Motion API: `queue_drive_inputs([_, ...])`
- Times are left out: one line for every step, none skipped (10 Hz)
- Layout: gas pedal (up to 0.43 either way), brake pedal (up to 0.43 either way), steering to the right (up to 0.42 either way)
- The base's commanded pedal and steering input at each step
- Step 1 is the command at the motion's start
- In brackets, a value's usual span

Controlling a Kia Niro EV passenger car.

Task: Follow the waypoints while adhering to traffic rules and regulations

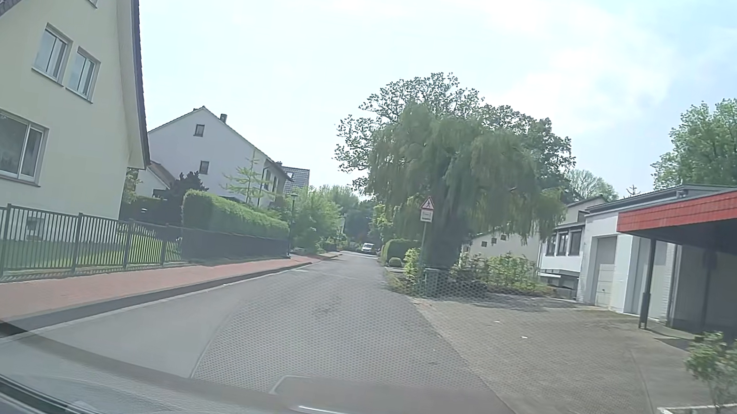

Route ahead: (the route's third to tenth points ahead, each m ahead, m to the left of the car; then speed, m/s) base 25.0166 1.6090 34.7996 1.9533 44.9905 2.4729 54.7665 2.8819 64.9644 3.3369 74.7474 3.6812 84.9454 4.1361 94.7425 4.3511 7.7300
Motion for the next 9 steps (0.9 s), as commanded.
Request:
queue_drive_inputs([0.197, 0.000, -0.055])
queue_drive_inputs([0.197, 0.000, -0.045])
queue_drive_inputs([0.209, 0.000, -0.035])
queue_drive_inputs([0.220, 0.000, -0.028])
queue_drive_inputs([0.228, 0.000, -0.026])
queue_drive_inputs([0.240, 0.000, -0.020])
queue_drive_inputs([0.240, 0.000, -0.014])
queue_drive_inputs([0.240, 0.000, -0.005])
queue_drive_inputs([0.240, 0.000, 0.002])
